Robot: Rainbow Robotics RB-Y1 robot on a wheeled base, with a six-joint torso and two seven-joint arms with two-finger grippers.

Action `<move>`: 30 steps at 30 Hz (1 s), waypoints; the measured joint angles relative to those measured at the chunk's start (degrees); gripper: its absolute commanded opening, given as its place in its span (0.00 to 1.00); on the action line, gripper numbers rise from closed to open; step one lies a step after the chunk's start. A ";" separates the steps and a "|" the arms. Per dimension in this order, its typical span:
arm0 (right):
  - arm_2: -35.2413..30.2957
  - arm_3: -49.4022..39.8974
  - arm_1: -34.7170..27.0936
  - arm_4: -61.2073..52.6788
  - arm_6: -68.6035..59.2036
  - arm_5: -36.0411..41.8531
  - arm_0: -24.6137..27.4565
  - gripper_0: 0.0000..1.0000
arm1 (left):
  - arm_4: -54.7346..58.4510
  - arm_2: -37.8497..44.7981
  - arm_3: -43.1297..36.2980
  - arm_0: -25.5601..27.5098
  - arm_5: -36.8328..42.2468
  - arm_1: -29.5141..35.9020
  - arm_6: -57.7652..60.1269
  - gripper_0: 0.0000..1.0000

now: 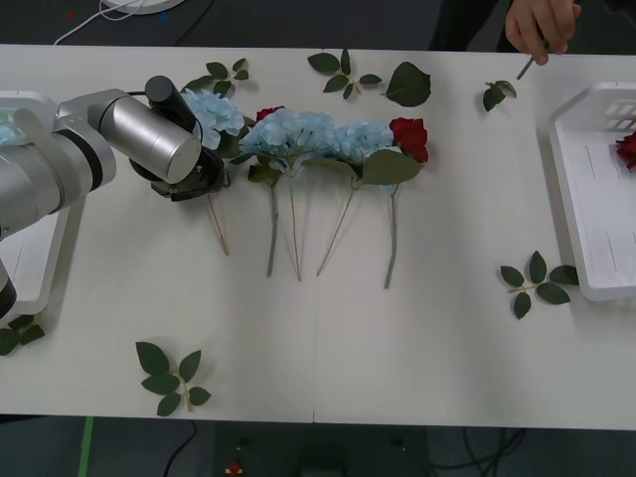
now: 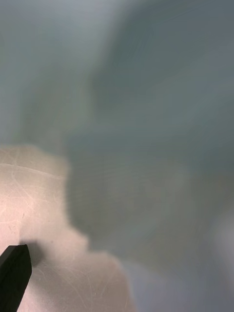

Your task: Place the red flowers into the right box and the blue flowers into the left box. If a person shows an open palm, hand one flower to the person first, then continue sorting.

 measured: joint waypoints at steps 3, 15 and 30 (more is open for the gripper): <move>0.03 0.00 0.00 0.00 0.00 0.00 0.00 1.00 | 0.00 0.00 0.00 0.00 0.00 0.00 0.00 1.00; 3.77 -1.52 0.00 -7.98 0.00 11.73 0.00 1.00 | 0.00 0.00 0.00 0.00 0.00 0.00 0.00 1.00; 12.33 -18.95 0.61 -31.90 5.50 70.92 -6.47 1.00 | 0.00 0.00 0.04 0.05 -0.02 0.00 0.00 0.00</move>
